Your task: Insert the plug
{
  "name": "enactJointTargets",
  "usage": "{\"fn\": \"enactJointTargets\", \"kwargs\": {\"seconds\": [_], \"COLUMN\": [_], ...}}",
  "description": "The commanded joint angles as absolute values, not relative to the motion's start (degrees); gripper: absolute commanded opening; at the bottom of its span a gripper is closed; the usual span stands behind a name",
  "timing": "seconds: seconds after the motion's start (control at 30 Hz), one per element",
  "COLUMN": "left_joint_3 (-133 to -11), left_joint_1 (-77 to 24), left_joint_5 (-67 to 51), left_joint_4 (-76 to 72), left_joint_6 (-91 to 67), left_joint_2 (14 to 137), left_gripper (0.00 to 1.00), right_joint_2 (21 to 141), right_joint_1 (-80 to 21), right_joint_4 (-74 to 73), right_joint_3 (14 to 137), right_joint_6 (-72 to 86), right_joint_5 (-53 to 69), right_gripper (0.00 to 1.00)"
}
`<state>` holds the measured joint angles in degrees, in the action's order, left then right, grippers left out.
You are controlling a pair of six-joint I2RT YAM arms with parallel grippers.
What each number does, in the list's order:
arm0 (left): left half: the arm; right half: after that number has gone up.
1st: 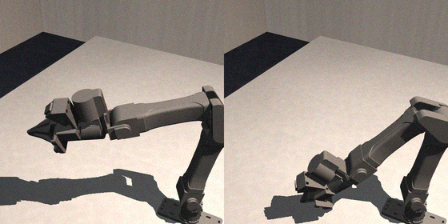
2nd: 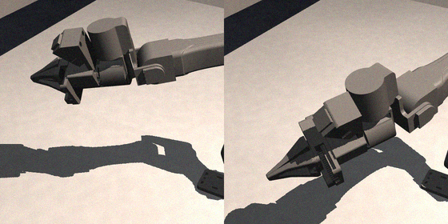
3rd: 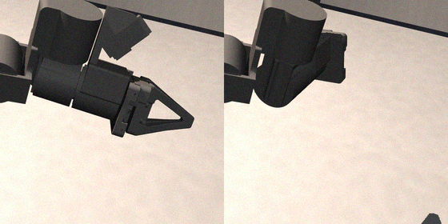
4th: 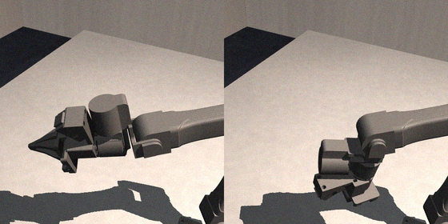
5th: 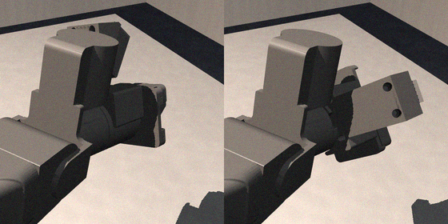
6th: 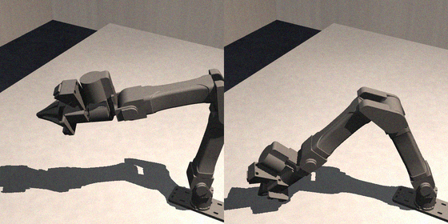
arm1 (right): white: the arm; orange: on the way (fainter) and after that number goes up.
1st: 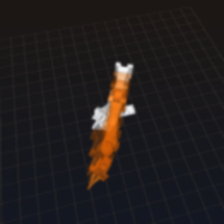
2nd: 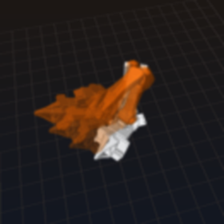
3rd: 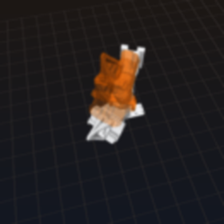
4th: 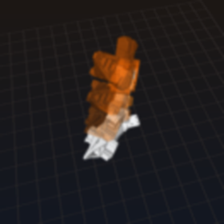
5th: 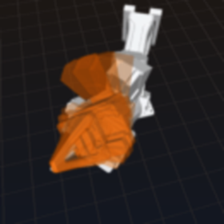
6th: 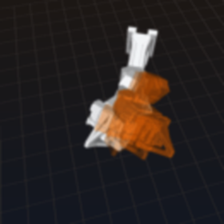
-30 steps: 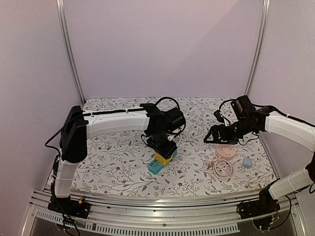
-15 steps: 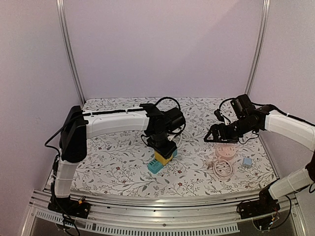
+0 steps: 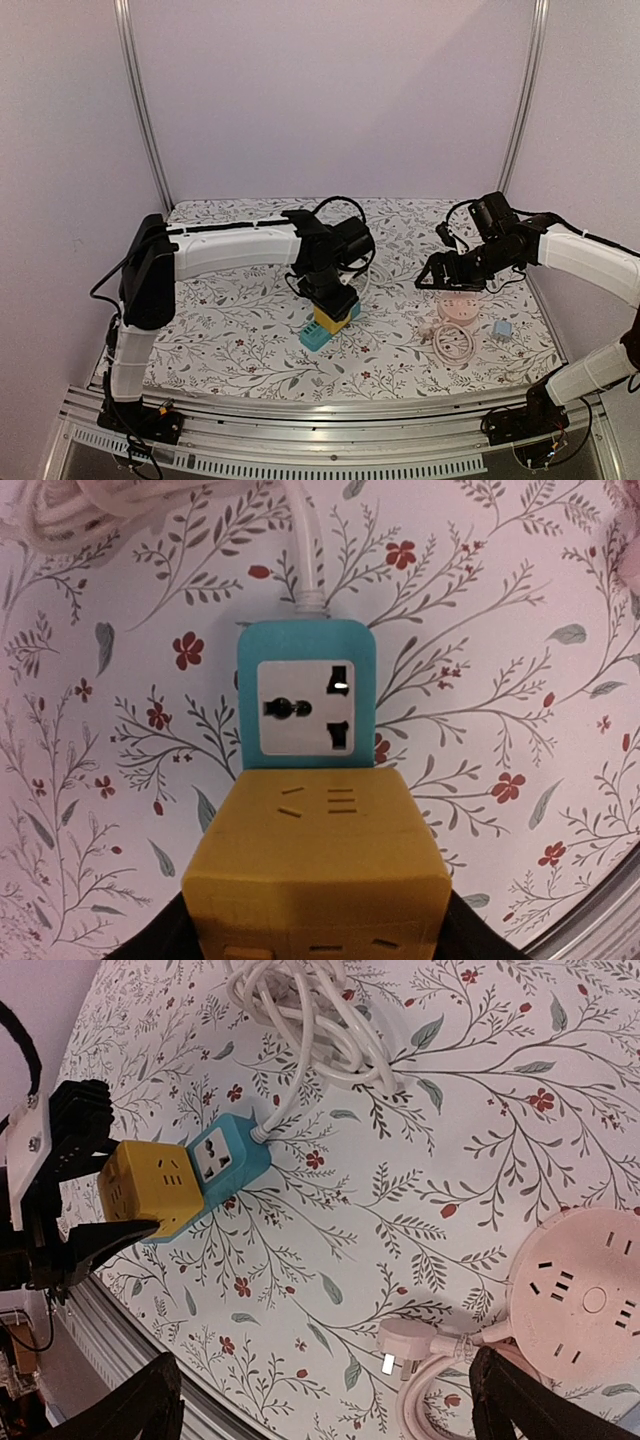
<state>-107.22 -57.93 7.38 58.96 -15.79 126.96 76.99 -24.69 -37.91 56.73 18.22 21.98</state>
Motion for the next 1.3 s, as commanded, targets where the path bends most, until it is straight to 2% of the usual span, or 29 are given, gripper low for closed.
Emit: {"fn": "enactJointTargets", "kwargs": {"seconds": [0.0, 0.13, 0.4, 0.77, 1.27], "left_joint_3": [-96.7, -90.7, -81.2, -79.4, -76.0], "left_joint_1": [-53.8, -53.8, -55.2, -61.8, -64.4], "left_joint_5": [7.0, 1.4, -1.2, -8.2, 2.4], "left_joint_4": [62.1, 60.9, 59.8, 61.7, 61.6], "left_joint_6": [-13.2, -9.9, -6.6, -1.5, 2.9], "left_joint_2": [133.8, 128.9, 120.2, 117.2, 111.7], "left_gripper": [0.00, 0.00, 0.00, 0.00, 0.04], "right_joint_2": [75.8, 75.4, 75.8, 76.2, 76.3], "right_joint_1": [-24.5, -24.4, -24.4, -24.5, -24.5], "right_joint_4": [-38.1, -37.9, -36.6, -36.5, -36.3], "right_joint_3": [56.3, 56.2, 55.5, 55.2, 55.2], "right_joint_6": [18.8, 19.0, 19.0, 18.2, 17.6], "right_joint_5": [20.3, 20.5, 21.2, 21.4, 22.2], "right_gripper": [0.99, 0.99, 0.99, 0.99, 0.99]}}
